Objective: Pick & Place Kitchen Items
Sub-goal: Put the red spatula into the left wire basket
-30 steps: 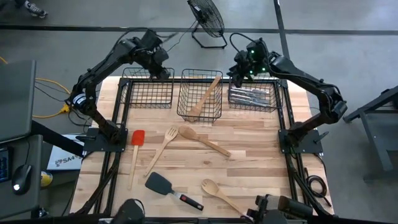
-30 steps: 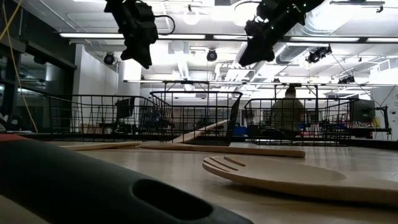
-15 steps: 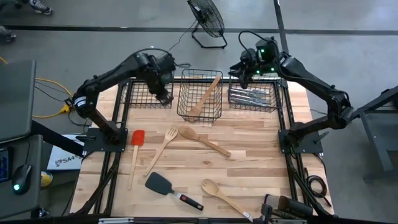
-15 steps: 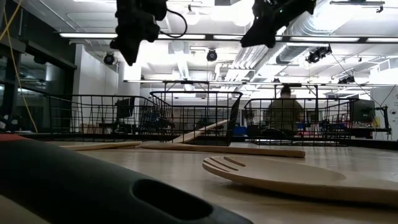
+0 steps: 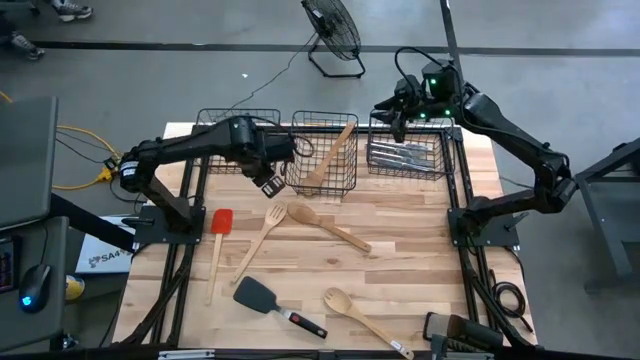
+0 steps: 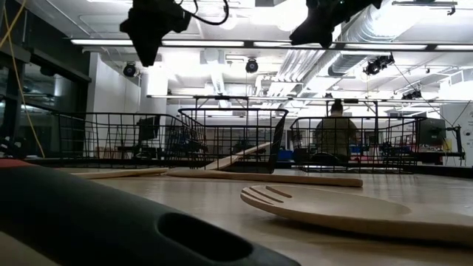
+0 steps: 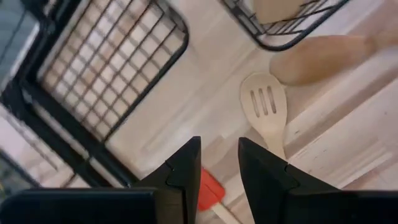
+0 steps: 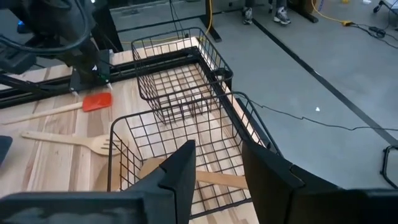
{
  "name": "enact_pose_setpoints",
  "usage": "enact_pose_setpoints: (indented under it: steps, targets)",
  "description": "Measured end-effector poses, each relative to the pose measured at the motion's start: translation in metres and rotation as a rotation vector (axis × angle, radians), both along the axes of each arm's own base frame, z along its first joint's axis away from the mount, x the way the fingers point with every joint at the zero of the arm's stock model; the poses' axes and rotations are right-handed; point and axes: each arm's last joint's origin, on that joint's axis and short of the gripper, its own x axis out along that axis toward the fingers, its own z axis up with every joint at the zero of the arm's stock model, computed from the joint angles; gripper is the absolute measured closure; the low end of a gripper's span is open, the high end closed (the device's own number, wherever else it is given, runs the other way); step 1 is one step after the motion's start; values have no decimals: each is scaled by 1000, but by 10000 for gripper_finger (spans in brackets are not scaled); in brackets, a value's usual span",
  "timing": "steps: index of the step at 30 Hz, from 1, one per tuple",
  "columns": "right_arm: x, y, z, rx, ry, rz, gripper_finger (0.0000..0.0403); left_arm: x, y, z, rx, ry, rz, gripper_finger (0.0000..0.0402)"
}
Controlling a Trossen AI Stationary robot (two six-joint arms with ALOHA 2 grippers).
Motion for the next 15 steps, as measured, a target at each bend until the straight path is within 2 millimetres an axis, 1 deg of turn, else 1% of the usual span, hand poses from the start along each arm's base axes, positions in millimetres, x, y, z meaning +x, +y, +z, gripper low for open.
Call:
enact_pose_setpoints:
  steps: [2,5,9,12,15]
  targets:
    - [0,0,0,0,-1,2,280,-1,0,0,-4,-11,56,298]
    - [0,0,0,-1,2,5,280,-14,-4,-3,-23,-18,102,298]
    - [0,0,-1,4,2,4,280,-37,-17,-25,-82,-3,231,298]
    - [0,0,-1,7,10,-1,280,-55,-32,-39,-193,-75,369,298]
    - [0,0,-2,8,13,-3,280,-64,-48,-57,-283,-86,486,298]
